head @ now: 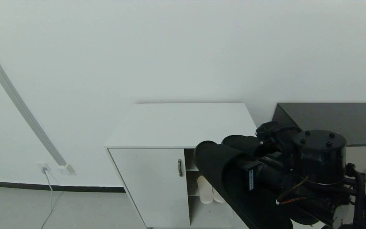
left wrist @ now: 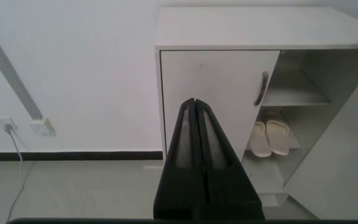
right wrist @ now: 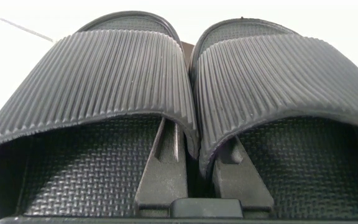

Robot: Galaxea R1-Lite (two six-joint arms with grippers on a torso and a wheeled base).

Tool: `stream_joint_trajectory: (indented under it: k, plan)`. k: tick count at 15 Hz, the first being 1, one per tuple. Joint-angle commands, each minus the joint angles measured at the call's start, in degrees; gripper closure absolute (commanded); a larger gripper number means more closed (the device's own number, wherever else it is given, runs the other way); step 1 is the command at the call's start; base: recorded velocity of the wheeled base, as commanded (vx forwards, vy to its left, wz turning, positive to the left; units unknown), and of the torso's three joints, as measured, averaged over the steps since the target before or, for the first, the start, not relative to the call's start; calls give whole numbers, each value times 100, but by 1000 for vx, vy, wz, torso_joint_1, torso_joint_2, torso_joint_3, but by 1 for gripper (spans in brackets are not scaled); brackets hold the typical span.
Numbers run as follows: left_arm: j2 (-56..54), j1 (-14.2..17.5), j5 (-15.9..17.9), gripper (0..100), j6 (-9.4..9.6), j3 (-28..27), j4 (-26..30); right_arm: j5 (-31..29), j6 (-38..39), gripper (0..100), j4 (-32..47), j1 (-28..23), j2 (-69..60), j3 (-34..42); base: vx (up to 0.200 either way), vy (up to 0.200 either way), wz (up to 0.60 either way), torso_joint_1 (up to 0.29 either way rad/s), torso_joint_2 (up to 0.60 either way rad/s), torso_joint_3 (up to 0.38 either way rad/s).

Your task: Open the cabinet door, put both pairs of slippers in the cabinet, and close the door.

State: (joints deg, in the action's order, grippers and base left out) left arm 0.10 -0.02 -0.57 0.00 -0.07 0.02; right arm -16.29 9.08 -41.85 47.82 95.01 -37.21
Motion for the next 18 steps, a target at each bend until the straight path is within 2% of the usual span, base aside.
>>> stream_joint_trajectory:
  k: [1, 11, 18]
  plan:
    - [-1, 2, -4, 100, 0, -1, -2, -15, -12, 100, 1, 25, -53, 56, 0, 0, 0, 0, 0, 0]
    - [-1, 2, -4, 100, 0, -1, -2, -94, -100, 100, -86, 78, -36, 179, 0, 0, 0, 0, 0, 0]
    - [-1, 2, -4, 100, 0, -1, -2, -94, -100, 100, -95, 122, -36, 223, 0, 0, 0, -147, 348, 189]
